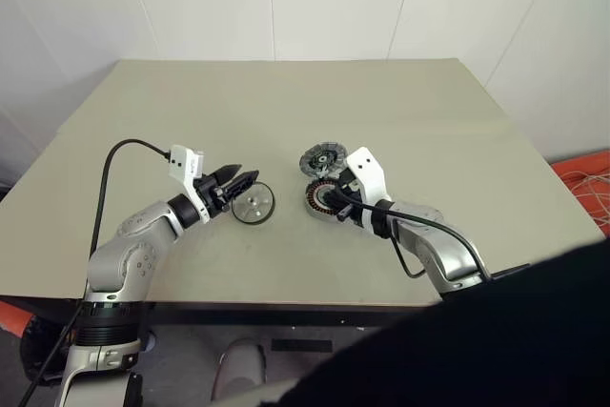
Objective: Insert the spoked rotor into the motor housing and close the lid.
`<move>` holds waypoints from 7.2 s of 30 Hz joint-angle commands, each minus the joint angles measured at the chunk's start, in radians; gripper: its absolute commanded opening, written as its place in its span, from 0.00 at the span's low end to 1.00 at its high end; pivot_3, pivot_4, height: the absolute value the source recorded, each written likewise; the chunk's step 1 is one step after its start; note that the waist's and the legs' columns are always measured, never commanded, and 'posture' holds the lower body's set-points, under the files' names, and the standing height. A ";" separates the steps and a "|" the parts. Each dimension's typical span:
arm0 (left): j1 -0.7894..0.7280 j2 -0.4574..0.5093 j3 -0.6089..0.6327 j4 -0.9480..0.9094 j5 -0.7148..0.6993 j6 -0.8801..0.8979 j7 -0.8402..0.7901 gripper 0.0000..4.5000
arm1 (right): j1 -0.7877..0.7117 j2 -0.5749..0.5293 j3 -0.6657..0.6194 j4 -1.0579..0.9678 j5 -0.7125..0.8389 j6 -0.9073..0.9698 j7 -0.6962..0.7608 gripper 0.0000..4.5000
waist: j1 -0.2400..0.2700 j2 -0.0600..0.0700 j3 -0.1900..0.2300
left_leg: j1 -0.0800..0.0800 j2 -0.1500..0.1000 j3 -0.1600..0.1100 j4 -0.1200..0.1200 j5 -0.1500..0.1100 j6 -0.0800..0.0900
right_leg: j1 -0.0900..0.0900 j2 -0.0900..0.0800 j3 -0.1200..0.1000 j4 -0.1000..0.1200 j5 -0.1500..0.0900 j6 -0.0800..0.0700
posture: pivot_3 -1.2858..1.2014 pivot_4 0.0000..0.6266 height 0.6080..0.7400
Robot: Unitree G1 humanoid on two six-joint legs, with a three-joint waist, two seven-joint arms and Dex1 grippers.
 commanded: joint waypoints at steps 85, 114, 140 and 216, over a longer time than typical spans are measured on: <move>-0.005 0.000 0.010 -0.028 -0.002 -0.016 0.001 0.64 | -0.033 0.032 -0.028 -0.030 -0.031 -0.019 -0.006 0.79 | 0.000 0.000 0.000 | 0.000 0.000 0.000 0.001 0.000 0.000 | 0.000 0.000 0.000 0.001 0.001 -0.002 | 0.52 0.00 1.00; 0.005 0.004 0.010 -0.034 -0.001 -0.013 0.000 0.64 | -0.013 0.044 -0.030 -0.021 -0.024 -0.002 -0.007 0.00 | 0.000 0.000 0.000 | 0.000 0.000 0.000 0.001 0.000 0.000 | 0.000 0.000 0.000 0.001 0.001 -0.002 | 0.52 0.00 1.00; -0.011 0.011 0.010 -0.020 0.003 -0.017 -0.003 0.64 | 0.024 0.093 -0.006 0.124 -0.069 -0.082 -0.040 0.00 | -0.003 -0.003 -0.002 | 0.007 0.000 0.000 0.001 0.000 0.001 | 0.005 0.000 0.000 0.001 -0.002 0.003 | 0.52 0.00 1.00; -0.011 0.011 0.008 -0.020 0.001 -0.015 -0.008 0.64 | 0.018 0.064 -0.057 0.003 -0.024 -0.025 -0.027 0.00 | -0.002 -0.005 -0.003 | 0.005 0.000 -0.001 -0.001 -0.001 0.001 | 0.003 0.000 0.000 0.000 -0.002 0.004 | 0.52 0.00 1.00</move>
